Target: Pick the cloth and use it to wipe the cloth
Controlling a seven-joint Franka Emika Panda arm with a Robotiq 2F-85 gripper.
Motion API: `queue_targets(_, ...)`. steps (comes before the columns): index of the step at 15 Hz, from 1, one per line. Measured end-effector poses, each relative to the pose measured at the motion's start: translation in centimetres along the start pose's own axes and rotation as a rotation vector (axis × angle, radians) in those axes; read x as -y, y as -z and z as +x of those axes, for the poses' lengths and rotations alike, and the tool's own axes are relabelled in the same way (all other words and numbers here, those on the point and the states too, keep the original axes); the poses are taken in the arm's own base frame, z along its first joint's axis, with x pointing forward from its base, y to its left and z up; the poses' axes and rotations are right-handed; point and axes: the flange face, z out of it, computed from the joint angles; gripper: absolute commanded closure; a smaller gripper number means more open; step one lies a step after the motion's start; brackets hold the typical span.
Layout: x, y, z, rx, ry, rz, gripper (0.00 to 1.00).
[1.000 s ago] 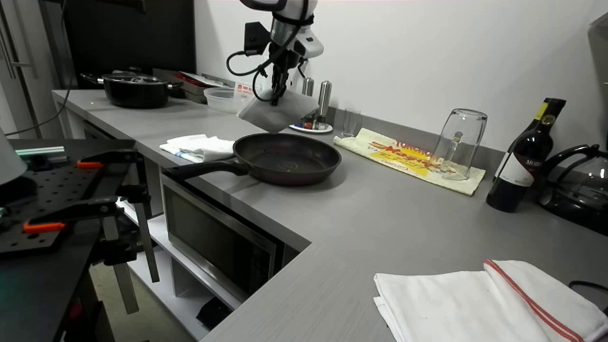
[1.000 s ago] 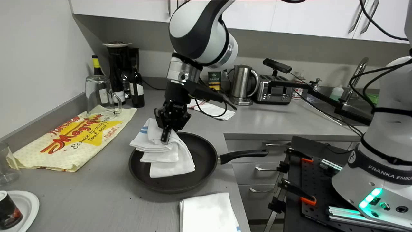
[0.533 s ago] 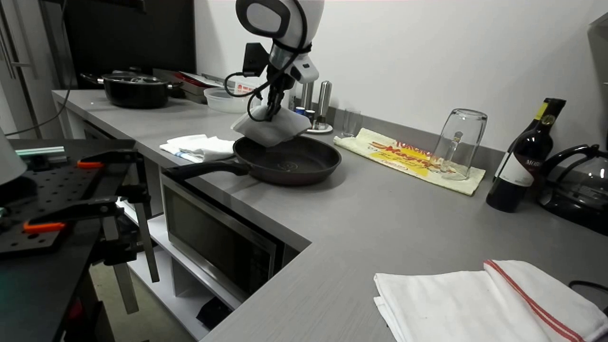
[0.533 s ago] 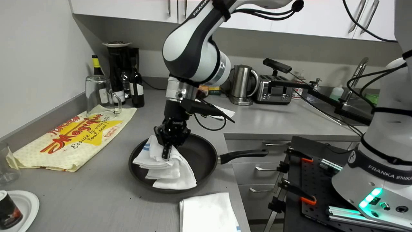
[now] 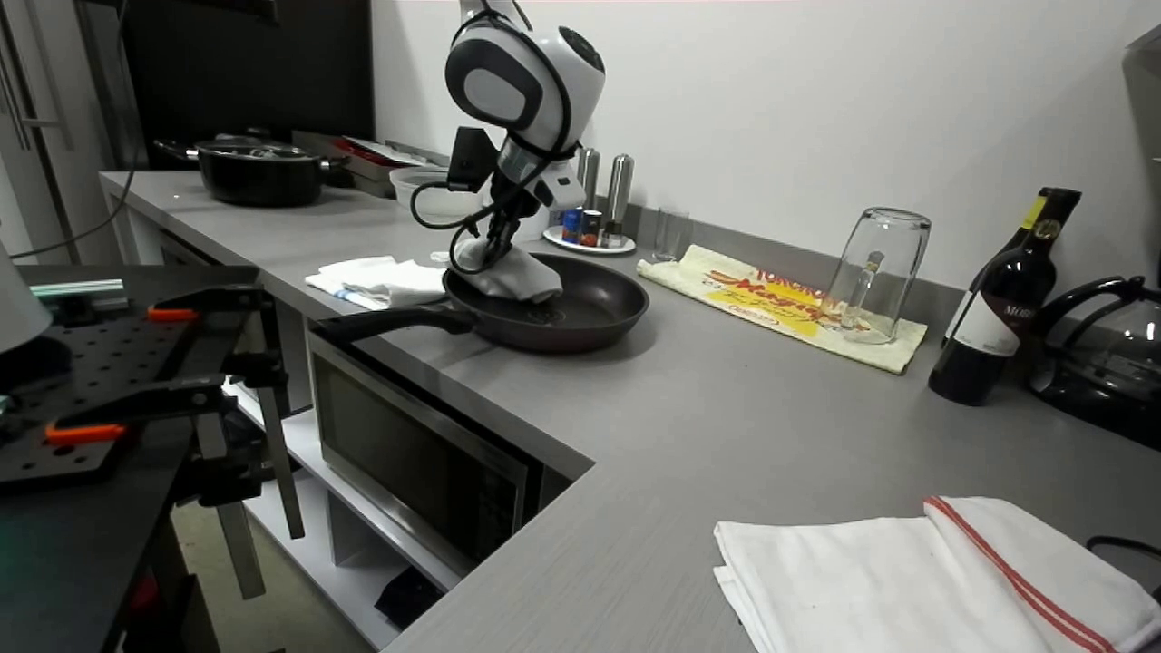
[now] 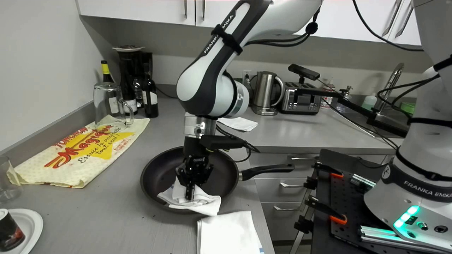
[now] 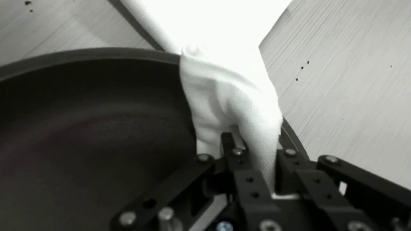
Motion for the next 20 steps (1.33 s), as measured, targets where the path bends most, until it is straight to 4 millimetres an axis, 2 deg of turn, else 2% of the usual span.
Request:
queue_targets(7, -0.6, -1.0, 0.7, 0.009, 0.001, -0.01, 0.96)
queue_targets(14, -3.5, -1.8, 1.4, 0.021, 0.039, -0.108, 0.96)
queue_targets(20, -4.1, -1.1, 2.0, -0.001, 0.109, -0.226, 0.96)
